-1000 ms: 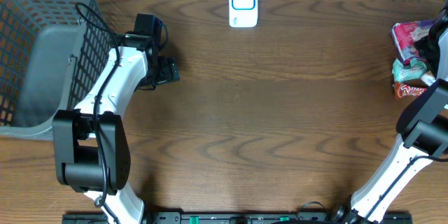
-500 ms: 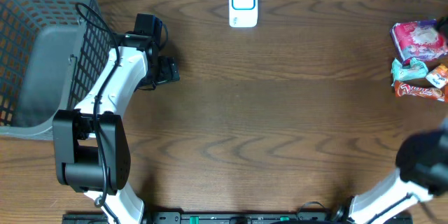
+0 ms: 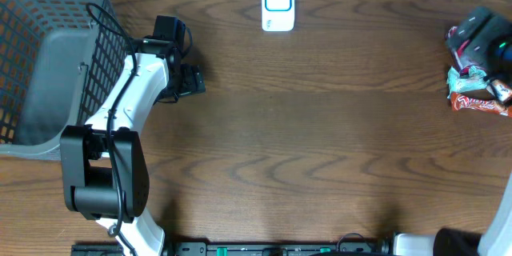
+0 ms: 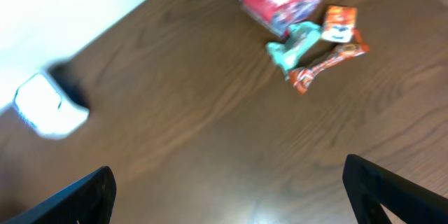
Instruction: Scan the item barcode
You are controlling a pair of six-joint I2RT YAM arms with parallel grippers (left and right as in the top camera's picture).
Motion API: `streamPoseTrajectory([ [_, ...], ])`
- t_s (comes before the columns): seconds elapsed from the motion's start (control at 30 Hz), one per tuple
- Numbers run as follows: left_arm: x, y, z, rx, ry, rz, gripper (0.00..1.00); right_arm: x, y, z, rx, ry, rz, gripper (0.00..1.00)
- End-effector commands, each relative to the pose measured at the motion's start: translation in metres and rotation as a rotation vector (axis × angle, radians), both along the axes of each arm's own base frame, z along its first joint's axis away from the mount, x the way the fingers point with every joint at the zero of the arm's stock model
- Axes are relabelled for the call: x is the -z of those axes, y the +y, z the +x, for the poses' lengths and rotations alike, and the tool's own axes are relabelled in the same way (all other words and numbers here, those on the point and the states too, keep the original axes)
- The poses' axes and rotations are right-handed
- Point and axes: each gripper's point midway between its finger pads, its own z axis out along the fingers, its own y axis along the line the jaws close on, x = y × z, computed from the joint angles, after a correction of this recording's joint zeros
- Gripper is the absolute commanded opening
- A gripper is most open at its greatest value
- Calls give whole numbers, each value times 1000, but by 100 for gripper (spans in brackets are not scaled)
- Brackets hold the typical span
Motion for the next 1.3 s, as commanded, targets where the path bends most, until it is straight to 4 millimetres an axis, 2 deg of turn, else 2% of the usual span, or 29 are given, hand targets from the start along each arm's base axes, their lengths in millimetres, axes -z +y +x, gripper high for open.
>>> streamPoseTrajectory([
  [0.0,-2,3,1,6,-1,15,98,1,29,-12,-140,19,-53,99],
  [0.1,-2,3,1,6,-1,15,98,11,59,-23,-243,38,-63,99],
  [0.17,-2,3,1,6,-1,15,98,21,71,-31,-289,52,-81,99],
  [0.43,-2,3,1,6,-1,15,98,58,96,-71,-409,63,-116,99],
  [0.67,-2,3,1,6,-1,15,98,94,97,-115,-438,85,-73,99],
  [0.87,-2,3,1,6,-1,15,98,114,95,-145,-466,183,-45,99],
  [0.97,-2,3,1,6,-1,15,98,118,93,-151,-466,213,-48,99],
  [1.27,-2,3,1,6,-1,15,98,118,93,-151,-466,212,-48,99],
])
